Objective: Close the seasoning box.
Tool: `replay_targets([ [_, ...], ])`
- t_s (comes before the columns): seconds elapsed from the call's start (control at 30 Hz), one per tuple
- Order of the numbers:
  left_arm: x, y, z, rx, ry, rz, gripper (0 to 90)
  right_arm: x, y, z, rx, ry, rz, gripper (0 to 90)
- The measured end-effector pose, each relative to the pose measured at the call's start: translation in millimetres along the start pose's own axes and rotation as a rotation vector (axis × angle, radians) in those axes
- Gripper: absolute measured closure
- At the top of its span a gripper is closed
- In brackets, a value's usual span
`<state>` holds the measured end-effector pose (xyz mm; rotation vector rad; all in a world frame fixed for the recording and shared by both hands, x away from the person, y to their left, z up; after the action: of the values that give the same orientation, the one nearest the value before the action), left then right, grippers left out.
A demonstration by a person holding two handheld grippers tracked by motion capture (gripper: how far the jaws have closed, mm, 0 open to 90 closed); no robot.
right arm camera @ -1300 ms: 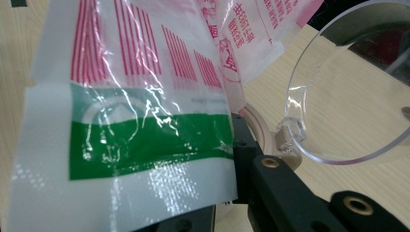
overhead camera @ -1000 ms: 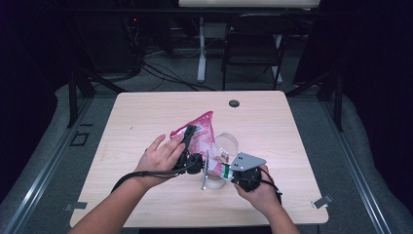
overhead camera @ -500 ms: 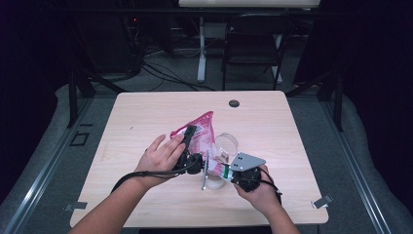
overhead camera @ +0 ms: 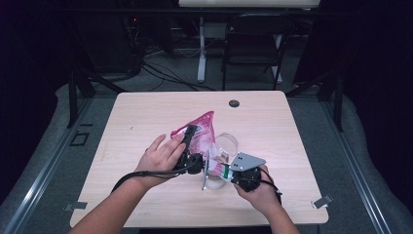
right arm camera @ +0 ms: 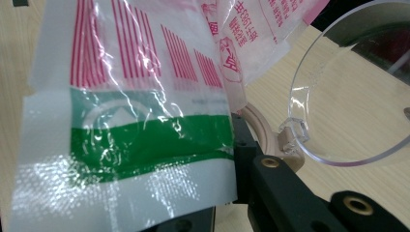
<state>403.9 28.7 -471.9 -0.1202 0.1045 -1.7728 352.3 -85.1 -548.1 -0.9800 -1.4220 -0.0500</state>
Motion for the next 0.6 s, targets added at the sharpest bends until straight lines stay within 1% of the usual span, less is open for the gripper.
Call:
replay_targets([
  [0.07, 0.1, -0.2, -0.3, -0.002, -0.007, 0.0, 63.1, 0.1, 0.0, 0.0, 0.001, 0.0, -0.001, 90.0],
  [0.2, 1.0, -0.5, 1.2, 0.003, 0.001, -0.002, 63.1, 0.1, 0.1, -0.1, 0.0, 0.0, -0.001, 90.0],
  [0.27, 1.5, -0.4, 0.8, 0.005, -0.003, -0.006, 63.1, 0.0, 0.2, 0.0, 0.0, 0.0, 0.0, 90.0],
  [0.4, 1.2, -1.0, 0.1, -0.001, -0.002, 0.005, 63.2, -0.6, 0.6, 0.0, -0.001, -0.003, 0.005, 90.0],
  [0.53, 1.7, -1.4, 0.9, 0.001, -0.001, 0.003, 63.2, -0.7, 0.5, -0.3, -0.002, -0.003, 0.004, 90.0],
  [0.57, 2.2, -0.8, 0.3, 0.002, -0.009, -0.005, 63.2, -0.4, 0.4, -0.4, -0.002, 0.0, 0.001, 90.0],
  [0.6, 2.6, -1.0, 1.3, 0.006, -0.003, -0.006, 63.2, -0.3, 0.3, -0.5, -0.002, 0.001, 0.0, 90.0],
])
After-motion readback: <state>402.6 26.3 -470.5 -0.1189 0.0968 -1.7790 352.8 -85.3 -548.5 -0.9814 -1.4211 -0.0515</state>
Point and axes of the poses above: each handheld gripper's, and its own axes: y roughly forward along the jaws, x roughly out of its top, z roughly to its left, the point moved 10 cm from there along y, roughly forward along the jaws
